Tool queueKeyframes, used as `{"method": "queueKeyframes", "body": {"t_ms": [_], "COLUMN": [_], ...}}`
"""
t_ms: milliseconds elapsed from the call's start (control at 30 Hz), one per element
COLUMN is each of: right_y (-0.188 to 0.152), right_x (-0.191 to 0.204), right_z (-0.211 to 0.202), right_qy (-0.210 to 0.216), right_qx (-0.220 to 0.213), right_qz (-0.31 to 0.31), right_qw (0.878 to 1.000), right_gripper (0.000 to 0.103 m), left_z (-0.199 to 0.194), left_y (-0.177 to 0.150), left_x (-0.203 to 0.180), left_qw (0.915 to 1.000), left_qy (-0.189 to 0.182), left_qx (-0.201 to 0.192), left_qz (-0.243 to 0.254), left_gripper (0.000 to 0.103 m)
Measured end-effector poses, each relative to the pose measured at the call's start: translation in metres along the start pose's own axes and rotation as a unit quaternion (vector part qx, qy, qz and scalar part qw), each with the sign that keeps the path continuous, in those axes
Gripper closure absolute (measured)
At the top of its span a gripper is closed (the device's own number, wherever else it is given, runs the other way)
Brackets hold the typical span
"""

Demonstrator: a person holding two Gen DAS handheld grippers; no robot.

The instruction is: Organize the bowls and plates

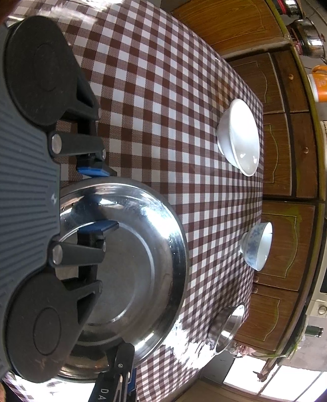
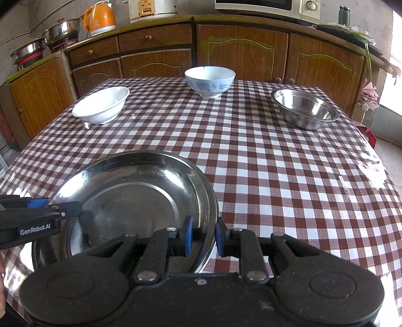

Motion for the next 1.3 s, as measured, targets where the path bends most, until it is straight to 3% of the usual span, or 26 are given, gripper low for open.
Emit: {"method": "queueKeyframes", "body": {"t_ms": [667, 933, 1200, 1300], "right_y": [0.002, -0.002, -0.03, -0.041], "right_x": [-0.005, -0.016, 0.007, 0.021], "right_z": [-0.009, -0.03, -0.058, -0.068], "right_qy": [-0.013, -0.015, 0.019, 0.033], "right_qx": [-0.01, -0.019, -0.006, 0.001], "right_qz": [0.001, 0.002, -0.042, -0.064], "right_qw": [1.0, 1.0, 0.999, 0.997], "right_gripper": [0.071, 0.068, 0.068, 0.068], "left_z": [-0.008, -0.03, -0.054, -0.061], "left_y": [0.001, -0.002, -0.024, -0.027], "left_x": [0.008, 0.003, -0.02, -0.022], "left_qw": [0.9999, 0.9998, 0.999, 0.999], "left_qy": [0.012, 0.002, -0.017, -0.029], "left_qx": [-0.006, -0.021, -0.031, -0.032], "left_qz": [-0.009, -0.001, 0.026, 0.013], "left_gripper": [0.061, 0.06, 0.056, 0.056]}}
Point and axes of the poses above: each gripper's, at about its wrist camera, not at the fingertips, and z roughly the way its jaws point, x to its left, y to its top, the point moved 9 cm from there along z, roughly the way its jaws point, and after that the axes turned 3 degrees about x, right-handed, at the moved point
